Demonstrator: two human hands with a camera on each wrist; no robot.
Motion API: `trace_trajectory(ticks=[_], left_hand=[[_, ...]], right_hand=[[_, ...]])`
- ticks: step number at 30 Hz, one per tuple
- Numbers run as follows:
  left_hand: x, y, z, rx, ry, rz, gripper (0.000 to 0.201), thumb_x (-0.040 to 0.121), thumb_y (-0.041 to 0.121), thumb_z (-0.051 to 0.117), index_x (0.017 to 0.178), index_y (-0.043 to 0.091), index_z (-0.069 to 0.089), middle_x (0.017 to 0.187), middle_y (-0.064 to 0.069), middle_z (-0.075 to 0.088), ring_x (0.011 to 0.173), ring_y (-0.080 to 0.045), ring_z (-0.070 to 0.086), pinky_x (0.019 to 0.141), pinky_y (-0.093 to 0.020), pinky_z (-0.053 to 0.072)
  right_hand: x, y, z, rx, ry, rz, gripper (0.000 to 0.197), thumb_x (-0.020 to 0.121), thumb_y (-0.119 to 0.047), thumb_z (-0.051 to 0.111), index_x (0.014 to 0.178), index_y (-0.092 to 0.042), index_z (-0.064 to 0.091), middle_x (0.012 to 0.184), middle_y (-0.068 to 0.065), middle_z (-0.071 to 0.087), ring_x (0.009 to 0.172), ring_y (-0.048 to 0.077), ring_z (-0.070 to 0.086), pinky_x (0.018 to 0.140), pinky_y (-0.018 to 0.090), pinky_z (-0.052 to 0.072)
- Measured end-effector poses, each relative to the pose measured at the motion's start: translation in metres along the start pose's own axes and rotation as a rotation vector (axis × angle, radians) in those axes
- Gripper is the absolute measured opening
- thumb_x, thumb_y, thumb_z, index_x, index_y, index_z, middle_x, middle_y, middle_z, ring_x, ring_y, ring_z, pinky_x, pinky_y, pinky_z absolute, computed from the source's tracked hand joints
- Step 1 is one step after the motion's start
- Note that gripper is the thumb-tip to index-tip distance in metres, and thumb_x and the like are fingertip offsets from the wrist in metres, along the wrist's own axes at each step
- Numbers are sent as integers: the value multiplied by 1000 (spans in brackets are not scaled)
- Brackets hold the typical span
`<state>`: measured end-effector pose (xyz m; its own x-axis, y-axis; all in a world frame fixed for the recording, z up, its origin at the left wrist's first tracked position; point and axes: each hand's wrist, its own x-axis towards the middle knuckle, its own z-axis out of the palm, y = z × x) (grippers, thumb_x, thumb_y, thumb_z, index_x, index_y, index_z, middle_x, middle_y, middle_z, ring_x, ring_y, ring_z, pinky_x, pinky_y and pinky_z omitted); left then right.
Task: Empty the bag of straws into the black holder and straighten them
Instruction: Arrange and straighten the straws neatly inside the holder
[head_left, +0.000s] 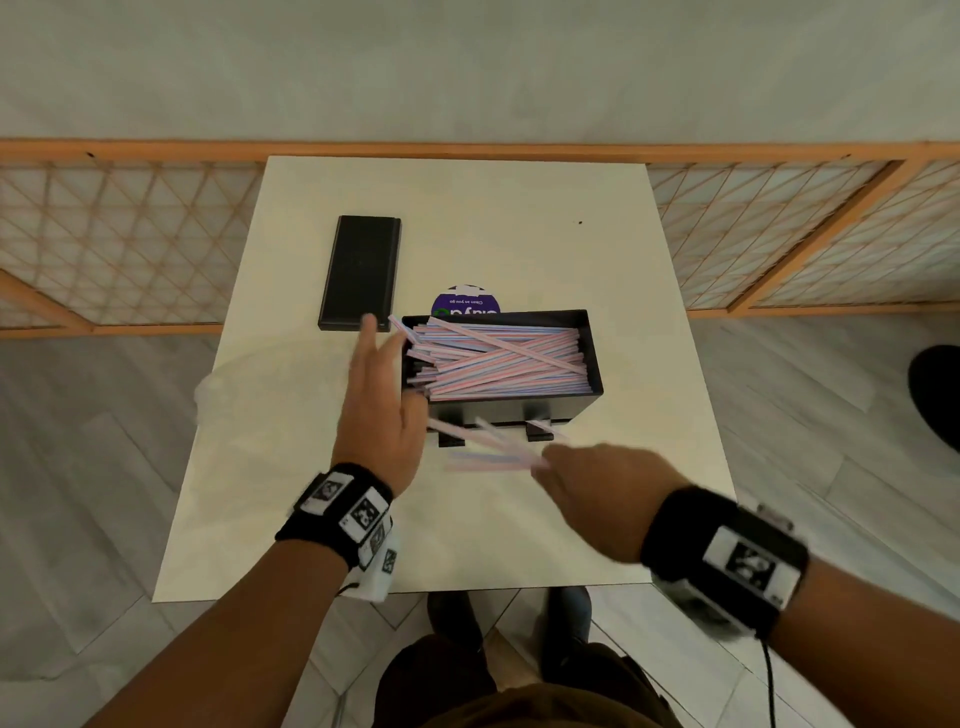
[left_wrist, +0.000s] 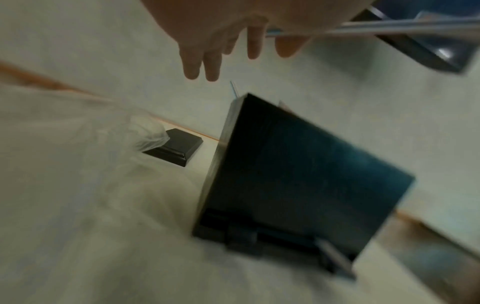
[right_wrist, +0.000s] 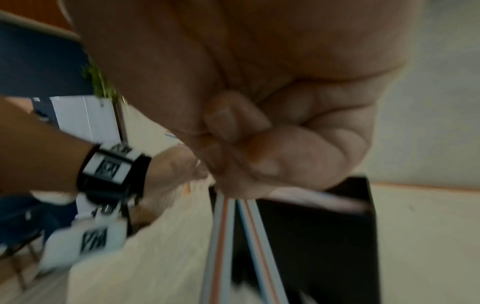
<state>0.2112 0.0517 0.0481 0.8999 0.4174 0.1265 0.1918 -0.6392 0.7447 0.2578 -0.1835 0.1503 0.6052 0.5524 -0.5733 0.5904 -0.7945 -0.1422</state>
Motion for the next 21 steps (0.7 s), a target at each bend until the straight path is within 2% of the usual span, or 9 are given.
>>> trace_trajectory(ticks=[1,4,6,8,11,13,15,17,21], left_hand=[[5,5,-4,-79,83,-58,51,102,16,44,153,16,37,170,0,16,153,-13,24,116,-18,26],[33,22,-11,-250,237,-268,47,108,38,40,148,15,44,153,-4,48,137,-16,47,109,-22,34],[56,27,-12,-271,213,-387,50,107,43,45,147,14,47,147,-5,54,132,-18,52,106,-24,36],[76,19,-8,-165,86,-471,54,102,47,52,145,14,51,147,-5,55,134,-22,52,109,-32,39],[88,0,2,54,-62,-429,53,93,55,49,122,16,69,124,-5,70,117,-26,63,98,-36,47],[87,-5,4,69,-30,-400,41,96,43,52,118,16,73,118,-3,73,111,-23,66,95,-33,50],[83,-7,1,96,13,-389,32,99,30,55,120,17,74,121,-1,73,113,-21,66,97,-30,49],[80,-7,-5,108,55,-361,29,99,26,56,120,19,75,121,0,74,114,-20,66,99,-28,47],[79,-2,-28,-39,150,-349,16,97,23,58,104,26,73,102,5,75,98,-15,68,88,-28,51]], right_hand=[[0,-1,-19,10,50,-18,34,107,-49,22,102,-27,48,90,1,62,84,30,62,68,34,39],[15,1,-67,14,160,-96,33,106,-50,22,92,-28,42,86,-4,51,82,28,54,70,35,39],[32,3,-92,80,176,-155,39,107,-47,25,96,-19,48,85,0,54,79,26,54,69,36,40],[52,5,-112,162,173,-197,44,109,-44,28,100,-9,54,81,5,54,73,23,49,66,33,39],[76,5,-129,217,186,-253,42,109,-43,30,103,-8,55,81,4,52,72,19,45,65,30,38],[89,4,-131,225,198,-277,42,109,-42,31,107,-8,56,83,6,54,74,20,47,69,33,40],[101,4,-127,192,179,-277,40,109,-42,32,104,-9,53,80,4,52,70,19,45,69,34,38],[112,4,-117,106,154,-257,35,109,-42,31,99,-13,48,75,0,48,67,18,44,65,33,35],[129,7,-93,-39,135,-203,28,108,-43,31,105,-19,46,82,0,53,73,21,50,71,32,35]])
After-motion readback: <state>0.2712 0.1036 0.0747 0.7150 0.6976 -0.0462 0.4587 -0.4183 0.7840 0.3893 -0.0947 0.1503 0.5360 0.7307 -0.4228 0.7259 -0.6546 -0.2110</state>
